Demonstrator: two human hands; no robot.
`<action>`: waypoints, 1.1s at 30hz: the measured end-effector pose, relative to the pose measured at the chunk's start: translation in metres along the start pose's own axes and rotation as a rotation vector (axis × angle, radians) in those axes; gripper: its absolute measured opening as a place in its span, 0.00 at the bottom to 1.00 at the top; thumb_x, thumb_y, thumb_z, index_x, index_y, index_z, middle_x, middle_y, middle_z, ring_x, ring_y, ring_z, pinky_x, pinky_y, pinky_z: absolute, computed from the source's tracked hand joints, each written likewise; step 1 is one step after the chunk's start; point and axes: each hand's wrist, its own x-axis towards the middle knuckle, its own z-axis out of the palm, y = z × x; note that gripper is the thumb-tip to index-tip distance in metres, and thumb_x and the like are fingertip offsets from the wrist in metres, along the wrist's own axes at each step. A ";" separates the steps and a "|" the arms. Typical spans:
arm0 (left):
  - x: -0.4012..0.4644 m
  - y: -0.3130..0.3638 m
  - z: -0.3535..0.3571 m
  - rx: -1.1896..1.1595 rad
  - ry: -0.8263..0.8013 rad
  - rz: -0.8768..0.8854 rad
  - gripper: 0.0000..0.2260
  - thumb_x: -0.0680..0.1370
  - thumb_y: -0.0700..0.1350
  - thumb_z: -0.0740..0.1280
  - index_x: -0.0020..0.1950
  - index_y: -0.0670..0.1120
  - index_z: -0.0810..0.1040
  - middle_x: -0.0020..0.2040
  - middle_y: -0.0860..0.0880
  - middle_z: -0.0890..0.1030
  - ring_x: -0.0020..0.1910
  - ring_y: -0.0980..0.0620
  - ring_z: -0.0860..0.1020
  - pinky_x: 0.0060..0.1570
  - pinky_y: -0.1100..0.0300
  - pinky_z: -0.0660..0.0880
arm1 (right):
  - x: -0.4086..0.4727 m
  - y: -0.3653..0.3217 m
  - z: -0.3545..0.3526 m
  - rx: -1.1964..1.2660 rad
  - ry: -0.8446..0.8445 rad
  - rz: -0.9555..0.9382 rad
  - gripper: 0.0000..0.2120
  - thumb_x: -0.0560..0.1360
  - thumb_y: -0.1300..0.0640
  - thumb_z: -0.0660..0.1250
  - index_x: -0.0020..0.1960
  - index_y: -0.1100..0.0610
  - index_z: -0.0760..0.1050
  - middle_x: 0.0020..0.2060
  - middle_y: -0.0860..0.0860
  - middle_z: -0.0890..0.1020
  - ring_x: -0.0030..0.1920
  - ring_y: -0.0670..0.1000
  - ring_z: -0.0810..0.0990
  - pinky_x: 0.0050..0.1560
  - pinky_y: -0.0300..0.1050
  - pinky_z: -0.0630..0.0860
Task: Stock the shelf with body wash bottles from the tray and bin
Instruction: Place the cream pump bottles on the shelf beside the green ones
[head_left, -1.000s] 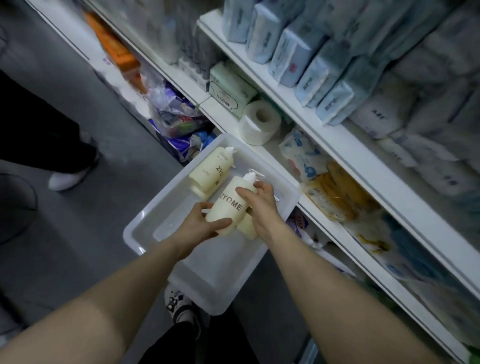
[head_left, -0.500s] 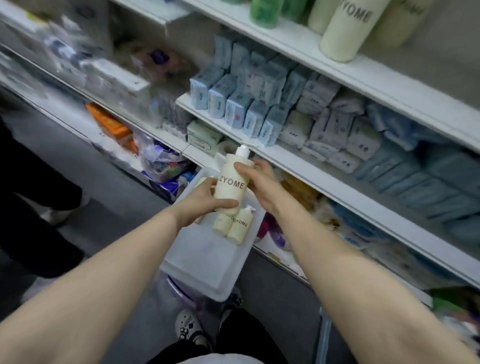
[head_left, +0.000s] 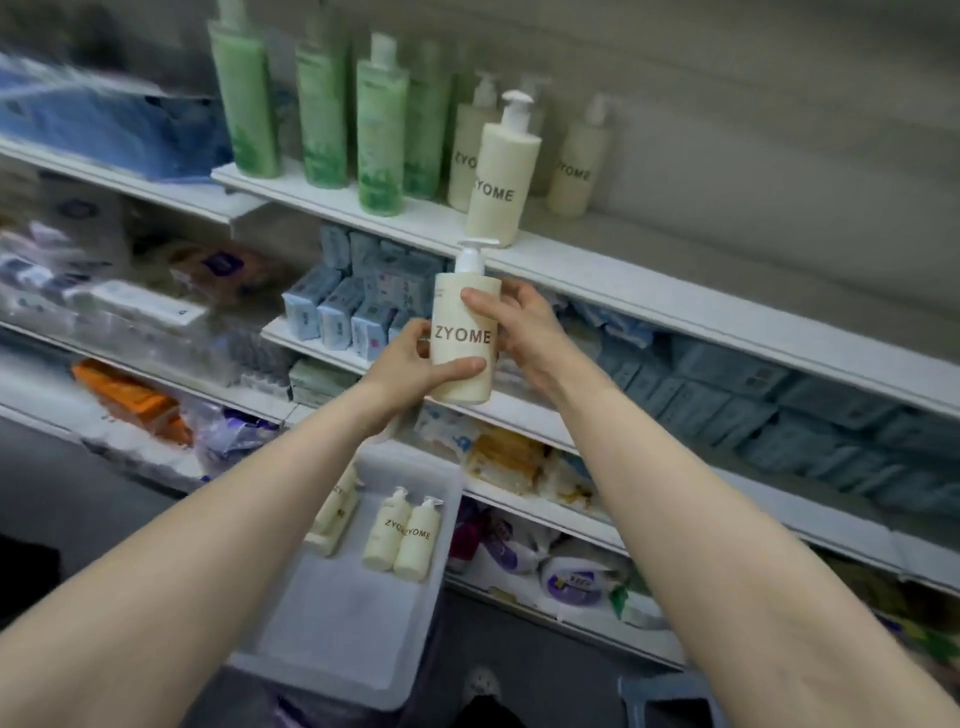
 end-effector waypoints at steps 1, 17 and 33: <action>0.007 0.012 0.006 0.005 -0.001 0.030 0.27 0.68 0.53 0.78 0.61 0.49 0.70 0.55 0.52 0.79 0.51 0.55 0.79 0.50 0.55 0.78 | 0.001 -0.012 -0.010 -0.008 0.013 -0.021 0.31 0.72 0.52 0.77 0.69 0.58 0.68 0.59 0.53 0.82 0.56 0.52 0.83 0.48 0.45 0.79; 0.115 0.113 0.107 0.037 0.024 0.280 0.28 0.70 0.52 0.76 0.65 0.47 0.70 0.56 0.52 0.79 0.54 0.56 0.78 0.49 0.61 0.75 | 0.058 -0.099 -0.145 -0.226 0.042 -0.139 0.32 0.69 0.52 0.79 0.69 0.56 0.71 0.57 0.52 0.83 0.54 0.51 0.84 0.58 0.52 0.81; 0.198 0.112 0.121 0.137 0.257 0.206 0.20 0.74 0.45 0.73 0.63 0.45 0.71 0.56 0.50 0.79 0.55 0.50 0.78 0.53 0.57 0.72 | 0.157 -0.095 -0.160 -0.180 -0.057 -0.187 0.29 0.68 0.53 0.80 0.66 0.52 0.73 0.55 0.50 0.85 0.55 0.51 0.84 0.57 0.51 0.81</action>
